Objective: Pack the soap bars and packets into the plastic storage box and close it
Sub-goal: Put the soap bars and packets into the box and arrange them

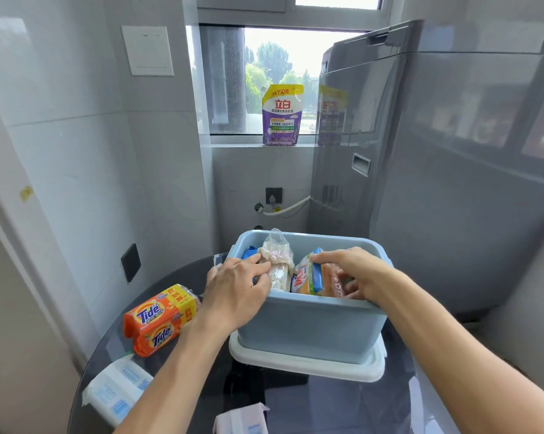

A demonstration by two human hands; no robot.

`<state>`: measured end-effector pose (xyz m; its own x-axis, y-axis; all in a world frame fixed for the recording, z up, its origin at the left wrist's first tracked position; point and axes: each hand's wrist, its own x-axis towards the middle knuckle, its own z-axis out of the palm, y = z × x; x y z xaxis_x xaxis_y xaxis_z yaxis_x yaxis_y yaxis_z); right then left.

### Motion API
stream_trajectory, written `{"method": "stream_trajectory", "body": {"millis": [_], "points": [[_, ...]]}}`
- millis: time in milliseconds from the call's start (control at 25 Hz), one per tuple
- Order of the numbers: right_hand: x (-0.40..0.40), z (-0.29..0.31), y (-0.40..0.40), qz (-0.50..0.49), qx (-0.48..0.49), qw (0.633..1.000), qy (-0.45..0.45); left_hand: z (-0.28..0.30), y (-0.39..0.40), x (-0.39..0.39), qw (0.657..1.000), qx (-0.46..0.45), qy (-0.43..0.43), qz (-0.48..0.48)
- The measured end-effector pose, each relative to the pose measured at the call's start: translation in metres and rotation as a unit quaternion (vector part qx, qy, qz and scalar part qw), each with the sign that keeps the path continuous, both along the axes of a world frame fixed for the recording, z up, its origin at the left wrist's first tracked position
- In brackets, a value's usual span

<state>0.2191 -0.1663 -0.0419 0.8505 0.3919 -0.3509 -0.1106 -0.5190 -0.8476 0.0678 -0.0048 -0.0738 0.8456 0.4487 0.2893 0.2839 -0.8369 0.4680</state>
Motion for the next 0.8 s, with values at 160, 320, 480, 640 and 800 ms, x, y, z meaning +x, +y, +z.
{"method": "stream_trajectory", "body": {"millis": [160,320,480,640,800], "points": [[-0.009,0.002,-0.002,0.008,0.060,0.998,0.003,-0.002,0.003,0.000,1.000,0.003,0.002,0.000],[-0.012,-0.002,0.014,0.009,0.117,0.988,-0.098,-0.003,0.003,0.001,1.000,0.001,-0.006,0.006],[-0.011,-0.010,0.028,0.044,-0.057,0.965,-0.251,-0.002,0.000,0.000,1.000,0.005,0.003,0.002],[-0.005,-0.012,0.009,0.075,-0.108,0.967,-0.217,-0.002,0.001,-0.003,1.000,0.007,0.000,0.002],[-0.014,-0.013,0.009,0.126,-0.167,0.954,-0.215,-0.002,-0.001,-0.002,1.000,0.016,-0.006,0.014]]}}
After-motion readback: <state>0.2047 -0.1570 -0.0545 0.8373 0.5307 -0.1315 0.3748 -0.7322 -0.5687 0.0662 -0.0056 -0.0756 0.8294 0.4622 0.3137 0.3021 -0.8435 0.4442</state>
